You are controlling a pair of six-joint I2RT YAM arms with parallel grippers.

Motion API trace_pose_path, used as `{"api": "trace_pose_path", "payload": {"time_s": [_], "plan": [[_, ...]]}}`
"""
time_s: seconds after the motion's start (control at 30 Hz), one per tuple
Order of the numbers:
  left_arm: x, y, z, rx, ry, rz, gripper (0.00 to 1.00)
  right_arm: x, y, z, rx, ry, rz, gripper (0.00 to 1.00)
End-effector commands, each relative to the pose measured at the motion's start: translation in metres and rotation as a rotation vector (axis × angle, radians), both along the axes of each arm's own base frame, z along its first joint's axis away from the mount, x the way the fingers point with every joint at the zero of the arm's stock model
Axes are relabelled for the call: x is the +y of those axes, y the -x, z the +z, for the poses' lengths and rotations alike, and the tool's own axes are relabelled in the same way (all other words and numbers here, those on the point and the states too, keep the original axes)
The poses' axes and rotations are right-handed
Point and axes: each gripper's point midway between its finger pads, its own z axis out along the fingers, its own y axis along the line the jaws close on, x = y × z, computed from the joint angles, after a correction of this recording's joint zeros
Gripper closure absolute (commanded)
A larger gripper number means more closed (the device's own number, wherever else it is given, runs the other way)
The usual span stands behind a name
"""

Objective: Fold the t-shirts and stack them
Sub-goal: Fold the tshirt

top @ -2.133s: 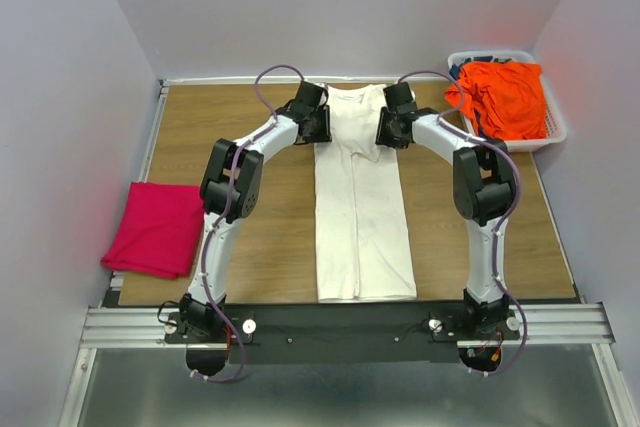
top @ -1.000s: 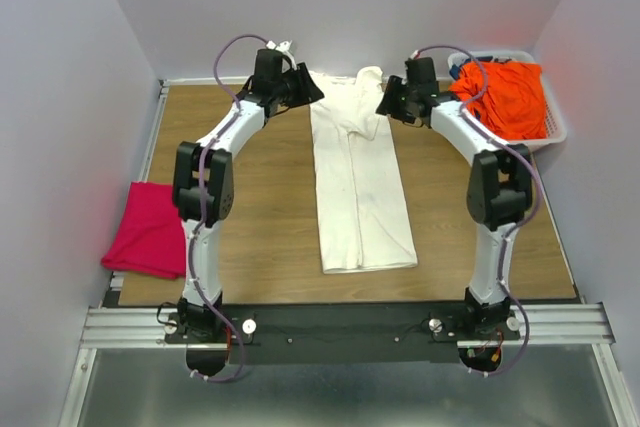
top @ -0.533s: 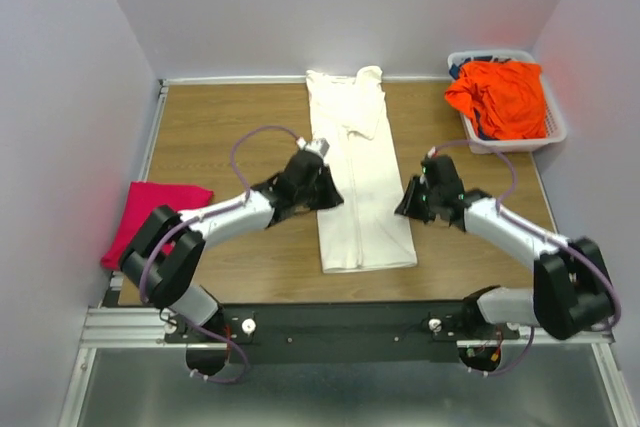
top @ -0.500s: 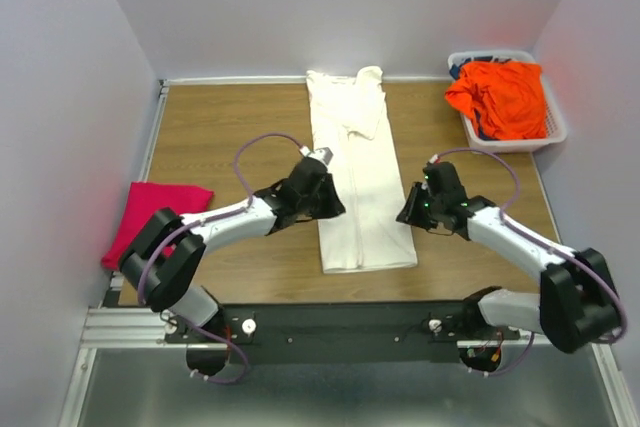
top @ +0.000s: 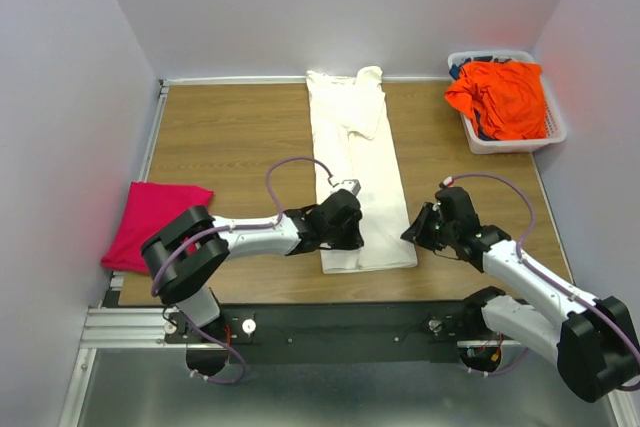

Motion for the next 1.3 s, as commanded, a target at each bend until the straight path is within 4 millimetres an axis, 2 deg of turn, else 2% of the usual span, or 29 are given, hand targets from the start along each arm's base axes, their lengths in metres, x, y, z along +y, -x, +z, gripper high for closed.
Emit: {"api": "trace_pose_path", "payload": {"time_s": [0.0,0.27,0.4,0.53,0.7,0.9,1.03,1.27], "plan": [[-0.018,0.0,-0.002,-0.021,-0.008,-0.038,1.0,0.001,0.013,-0.004,0.038,-0.016,0.007,0.73],[-0.032,0.011,-0.02,0.027,-0.014,-0.112,1.0,0.004,0.018,-0.002,0.063,-0.027,0.018,0.76],[-0.037,0.005,-0.005,-0.018,0.013,-0.122,0.99,0.006,0.02,-0.001,0.072,-0.028,0.031,0.76],[-0.037,-0.002,0.025,-0.076,0.054,-0.116,0.92,0.007,0.03,-0.012,0.115,-0.016,0.045,0.79],[-0.024,-0.004,0.034,-0.086,0.057,-0.103,0.84,0.006,0.04,-0.02,0.157,-0.014,0.043,0.85],[-0.002,0.001,0.023,-0.079,-0.022,-0.123,0.75,0.005,0.053,-0.032,0.223,0.003,0.051,0.93],[0.003,0.005,0.012,-0.065,-0.061,-0.156,0.67,-0.002,0.062,-0.044,0.27,0.04,0.042,0.97],[0.001,0.01,0.004,-0.058,-0.084,-0.206,0.61,-0.008,0.063,-0.049,0.292,0.077,0.025,0.99]]}}
